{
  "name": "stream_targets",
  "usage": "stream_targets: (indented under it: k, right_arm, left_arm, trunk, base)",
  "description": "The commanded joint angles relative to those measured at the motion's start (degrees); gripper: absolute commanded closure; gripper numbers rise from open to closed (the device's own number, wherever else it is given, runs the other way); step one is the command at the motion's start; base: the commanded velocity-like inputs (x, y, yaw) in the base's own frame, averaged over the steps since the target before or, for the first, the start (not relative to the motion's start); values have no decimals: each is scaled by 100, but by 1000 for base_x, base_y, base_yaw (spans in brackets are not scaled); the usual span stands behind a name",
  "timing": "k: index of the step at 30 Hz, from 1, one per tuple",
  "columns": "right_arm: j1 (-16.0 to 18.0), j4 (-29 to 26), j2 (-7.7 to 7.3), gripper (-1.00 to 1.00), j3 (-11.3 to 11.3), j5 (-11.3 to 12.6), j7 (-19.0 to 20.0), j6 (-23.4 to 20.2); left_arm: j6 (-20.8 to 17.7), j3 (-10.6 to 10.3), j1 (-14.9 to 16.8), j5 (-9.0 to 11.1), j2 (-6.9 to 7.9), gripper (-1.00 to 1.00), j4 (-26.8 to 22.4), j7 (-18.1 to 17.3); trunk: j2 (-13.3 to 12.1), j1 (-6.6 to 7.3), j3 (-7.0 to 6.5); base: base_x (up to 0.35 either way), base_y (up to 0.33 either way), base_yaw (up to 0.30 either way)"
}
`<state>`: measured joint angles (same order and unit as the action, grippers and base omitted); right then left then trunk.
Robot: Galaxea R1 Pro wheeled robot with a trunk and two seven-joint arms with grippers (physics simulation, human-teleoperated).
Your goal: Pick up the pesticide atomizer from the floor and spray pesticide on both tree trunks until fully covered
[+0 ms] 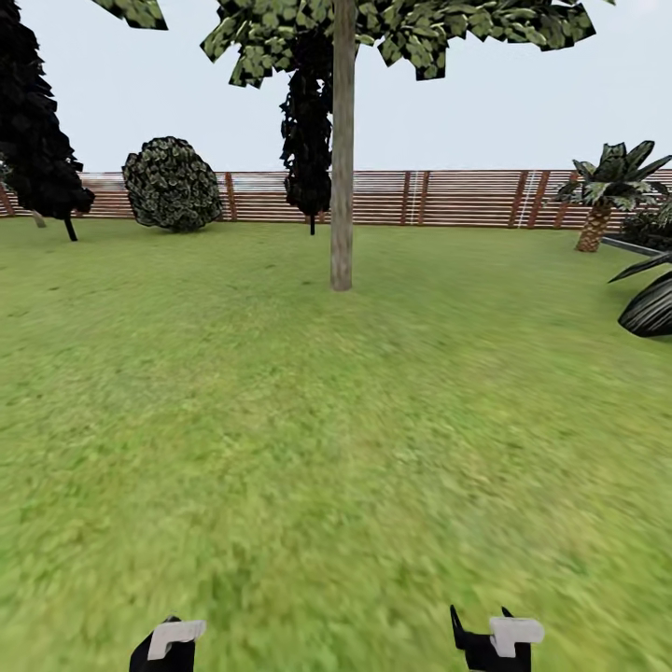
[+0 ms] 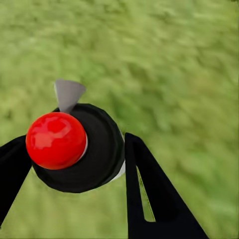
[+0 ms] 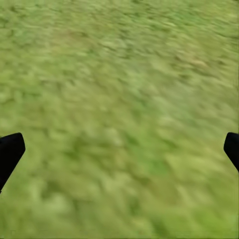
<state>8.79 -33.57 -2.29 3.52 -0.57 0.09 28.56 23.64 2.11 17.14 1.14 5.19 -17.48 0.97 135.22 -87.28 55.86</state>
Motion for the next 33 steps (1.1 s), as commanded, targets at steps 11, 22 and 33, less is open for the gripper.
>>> stream_targets:
  k: [11,22,33]
  right_arm:
    - [0,0,3,-100,0,-1,0,0]
    - [0,0,6,-100,0,4,0,0]
    - [0,0,5,-100,0,4,0,0]
  left_arm:
    - [0,0,0,0,-5,100,-1,-1]
    - [0,-2,1,0,-7,100,-1,-1]
    - [0,0,1,0,-9,100,8,-1]
  trunk:
    - [0,0,0]
    - [0,0,0]
    - [0,0,0]
  base:
    - [340,0,0]
    - [340,0,0]
    - [340,0,0]
